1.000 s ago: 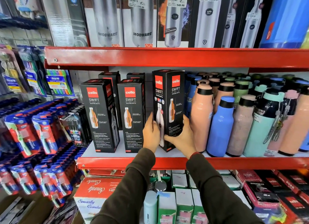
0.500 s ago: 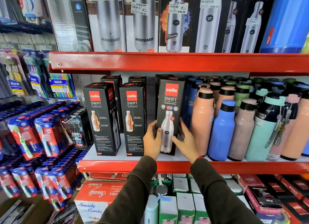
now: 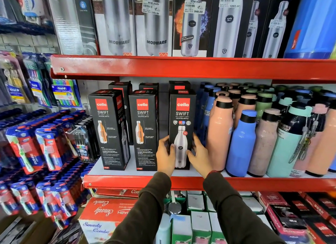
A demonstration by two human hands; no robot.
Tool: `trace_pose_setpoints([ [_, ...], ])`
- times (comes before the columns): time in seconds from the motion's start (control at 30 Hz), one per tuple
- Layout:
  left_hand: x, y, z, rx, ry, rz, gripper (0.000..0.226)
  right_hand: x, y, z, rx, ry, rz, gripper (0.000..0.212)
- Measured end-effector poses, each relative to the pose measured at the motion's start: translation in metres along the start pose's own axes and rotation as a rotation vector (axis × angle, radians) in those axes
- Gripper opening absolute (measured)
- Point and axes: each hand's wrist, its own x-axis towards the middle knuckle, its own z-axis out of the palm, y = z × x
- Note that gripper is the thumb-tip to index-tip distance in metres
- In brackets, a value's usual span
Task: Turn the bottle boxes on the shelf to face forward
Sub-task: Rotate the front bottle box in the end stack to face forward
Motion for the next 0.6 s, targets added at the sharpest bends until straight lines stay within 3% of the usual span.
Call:
trace_pose_setpoints([
  [0.37,0.0,0.0,0.003,-0.012,0.005,-0.035,0.031,0.004,0.009,0.003,-0.012,0.003,-0.01,0.078],
  [0.6,-0.001,0.003,0.002,0.018,0.012,-0.038,0.033,-0.007,0.007,0.006,0.047,0.168,0.001,0.06],
])
